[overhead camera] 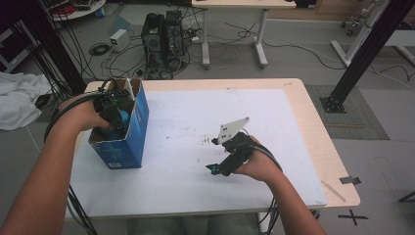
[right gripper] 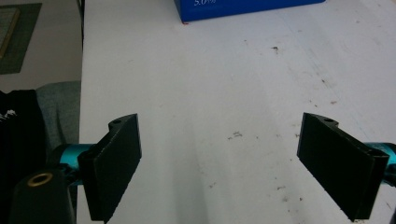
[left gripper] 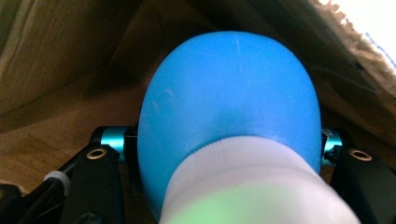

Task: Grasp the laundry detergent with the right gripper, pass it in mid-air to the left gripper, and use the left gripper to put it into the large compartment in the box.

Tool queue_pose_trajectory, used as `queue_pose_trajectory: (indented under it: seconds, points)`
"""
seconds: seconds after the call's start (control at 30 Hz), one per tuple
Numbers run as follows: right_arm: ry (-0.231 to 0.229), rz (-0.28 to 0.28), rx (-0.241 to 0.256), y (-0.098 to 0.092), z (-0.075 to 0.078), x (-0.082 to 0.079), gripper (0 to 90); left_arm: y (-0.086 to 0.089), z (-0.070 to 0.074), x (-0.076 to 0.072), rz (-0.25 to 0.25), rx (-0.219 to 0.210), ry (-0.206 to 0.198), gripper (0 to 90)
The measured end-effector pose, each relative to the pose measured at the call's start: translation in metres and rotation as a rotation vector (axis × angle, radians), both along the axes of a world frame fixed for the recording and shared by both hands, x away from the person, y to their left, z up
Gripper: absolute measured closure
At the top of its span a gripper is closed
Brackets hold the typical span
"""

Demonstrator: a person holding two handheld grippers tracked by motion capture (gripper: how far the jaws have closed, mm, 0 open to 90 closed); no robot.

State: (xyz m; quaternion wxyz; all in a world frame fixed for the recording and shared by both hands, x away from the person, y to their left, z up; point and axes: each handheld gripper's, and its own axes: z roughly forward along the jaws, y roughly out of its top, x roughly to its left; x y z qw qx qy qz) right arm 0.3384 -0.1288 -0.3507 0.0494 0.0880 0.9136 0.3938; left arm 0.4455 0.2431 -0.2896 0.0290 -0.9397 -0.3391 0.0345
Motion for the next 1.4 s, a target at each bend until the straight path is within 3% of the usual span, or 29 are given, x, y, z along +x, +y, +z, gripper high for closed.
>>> queue_pose_trajectory:
  seconds: [0.4, 0.63, 1.03, 1.07, 1.13, 1.23, 1.27, 1.4]
  points:
    - [-0.004, 0.005, -0.003, 0.0, 0.0, 0.0, 12.9, 0.004, 0.002, -0.001, 0.012, 0.001, -0.02, 31.2]
    - [-0.001, 0.003, -0.004, 0.002, 0.0, 0.0, 12.9, 0.005, 0.005, -0.003, 0.018, -0.013, -0.025, 31.2]
    - [-0.005, 0.006, 0.0, 0.0, 0.003, -0.001, 12.9, 0.003, 0.017, -0.004, 0.011, -0.003, -0.027, 27.9]
    - [-0.008, 0.008, 0.001, -0.001, 0.003, 0.0, 12.9, 0.002, 0.018, -0.006, 0.026, -0.013, -0.041, 26.0]
    - [-0.01, 0.008, 0.001, -0.001, 0.005, 0.001, 12.9, 0.002, 0.021, -0.005, 0.015, -0.003, -0.024, 26.0]
    - [-0.006, 0.008, -0.003, -0.002, 0.006, 0.001, 12.9, 0.0, 0.022, -0.007, 0.035, -0.013, -0.037, 26.0]
    - [-0.007, 0.003, -0.006, -0.003, 0.007, 0.001, 12.9, 0.001, 0.026, -0.006, 0.011, -0.004, -0.028, 26.0]
    - [0.0, -0.006, -0.004, -0.004, 0.008, 0.001, 12.9, 0.0, 0.03, -0.006, 0.011, -0.011, -0.029, 26.0]
